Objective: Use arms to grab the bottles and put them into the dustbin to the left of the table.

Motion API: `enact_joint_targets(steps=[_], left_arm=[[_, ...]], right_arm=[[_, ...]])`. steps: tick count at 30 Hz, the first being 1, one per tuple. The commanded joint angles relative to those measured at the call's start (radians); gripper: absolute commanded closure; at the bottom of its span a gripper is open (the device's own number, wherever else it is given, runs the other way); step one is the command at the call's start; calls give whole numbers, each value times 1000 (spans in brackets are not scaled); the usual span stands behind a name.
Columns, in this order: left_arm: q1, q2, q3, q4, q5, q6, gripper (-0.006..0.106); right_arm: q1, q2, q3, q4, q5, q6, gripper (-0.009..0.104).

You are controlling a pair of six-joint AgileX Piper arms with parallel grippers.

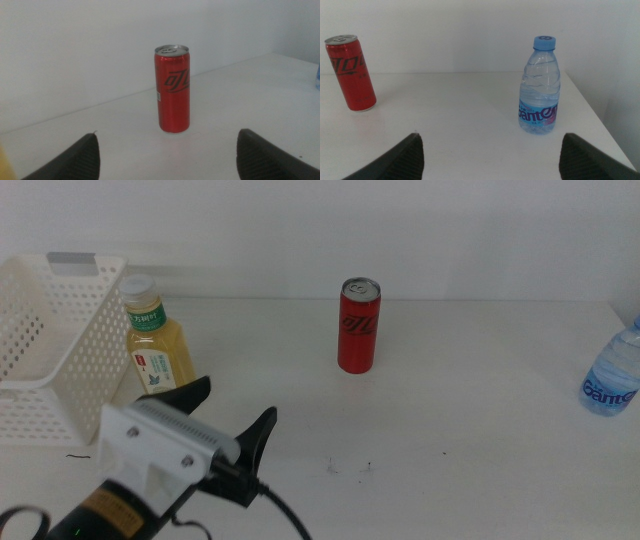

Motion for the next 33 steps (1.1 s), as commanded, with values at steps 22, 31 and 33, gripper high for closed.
enact_joint_targets(steps=[22, 31, 33], left_arm=[[189, 506, -517, 389, 10, -235, 7], [189, 678, -698, 409, 10, -279, 7], [189, 708, -727, 413, 12, -297, 7]], right_arm=[[1, -4, 4, -7, -10, -6, 3], [1, -4, 4, -7, -10, -6, 3], [1, -4, 4, -7, -10, -6, 3]])
